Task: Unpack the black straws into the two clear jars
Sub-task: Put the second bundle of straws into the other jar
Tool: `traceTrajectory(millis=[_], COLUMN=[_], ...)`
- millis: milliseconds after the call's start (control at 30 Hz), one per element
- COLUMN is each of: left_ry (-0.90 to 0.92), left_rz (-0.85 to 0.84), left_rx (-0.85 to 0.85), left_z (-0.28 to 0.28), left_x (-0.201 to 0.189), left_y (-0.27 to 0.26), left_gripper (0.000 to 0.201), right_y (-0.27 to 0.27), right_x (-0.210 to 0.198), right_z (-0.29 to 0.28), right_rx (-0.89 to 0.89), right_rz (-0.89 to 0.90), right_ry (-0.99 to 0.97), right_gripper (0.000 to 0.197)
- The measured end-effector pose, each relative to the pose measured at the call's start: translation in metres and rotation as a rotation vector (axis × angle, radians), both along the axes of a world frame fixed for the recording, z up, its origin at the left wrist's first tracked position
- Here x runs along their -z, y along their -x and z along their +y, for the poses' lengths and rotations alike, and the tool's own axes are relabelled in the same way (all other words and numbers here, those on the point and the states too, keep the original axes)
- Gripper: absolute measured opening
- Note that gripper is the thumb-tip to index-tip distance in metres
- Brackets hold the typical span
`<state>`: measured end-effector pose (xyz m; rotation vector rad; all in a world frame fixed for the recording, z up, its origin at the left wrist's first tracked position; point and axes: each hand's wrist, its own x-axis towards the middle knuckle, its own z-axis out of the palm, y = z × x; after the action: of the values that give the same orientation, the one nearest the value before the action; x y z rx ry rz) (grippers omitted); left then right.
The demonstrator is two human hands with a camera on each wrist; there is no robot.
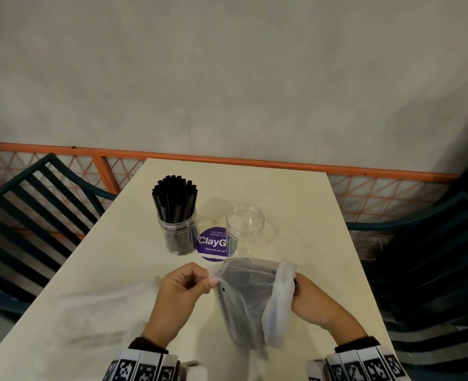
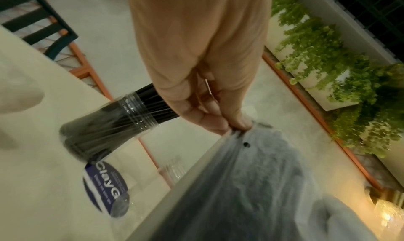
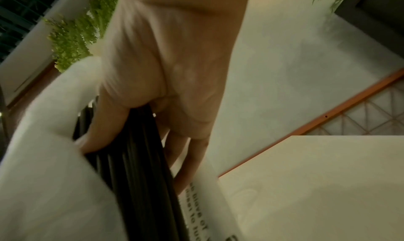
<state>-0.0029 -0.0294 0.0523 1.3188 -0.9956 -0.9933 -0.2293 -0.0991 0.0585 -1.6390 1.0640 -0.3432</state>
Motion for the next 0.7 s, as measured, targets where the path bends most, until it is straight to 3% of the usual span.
traceTrajectory(millis=[67,233,333,367,467,533,667,700], left_ry=[-0.017,-0.077,-0.057,-0.048,-0.008,-0.01,-0.025,-0.029], left_rz=[0.08,0.164,0.123,0.093,0.059,0.065,0.14,0.156], left_rx=[-0.041,0.107,0.234,0.245,0.094,0.018,0.068,0.096], left_z=[0.0,0.004,0.003,0.002,-0.004,-0.008,-0.008,-0.008], left_x=[0.007,0.005,-0.002,-0.003,-0.003,0.001,0.004,0.004], left_y=[0.001,0.009,0.012,0.013,0.019,0.024,0.027,0.027], left_gripper=[0.016,0.008,0.044,0.047,0.018,0.018,0.018,0.018], right_y=[0.003,0.008,-0.001,-0.004,-0.012,-0.016,-0.016,-0.015], right_x=[-0.001,0.009,0.012,0.014,0.017,0.022,0.033,0.035], right_z=[0.0,0.0,0.004,0.005,0.006,0.005,0.001,0.001], right_rx=[0.035,0.088,0.139,0.162,0.226,0.227,0.227,0.233], right_rz=[-0.06,-0.212,-0.264,-0.28,-0.294,-0.303,-0.319,-0.354], right_ry=[0.0,0.016,0.041,0.049,0.06,0.038,0.009,-0.003], right_gripper=[0.007,0.044,0.057,0.056,0.043,0.04,0.071,0.069])
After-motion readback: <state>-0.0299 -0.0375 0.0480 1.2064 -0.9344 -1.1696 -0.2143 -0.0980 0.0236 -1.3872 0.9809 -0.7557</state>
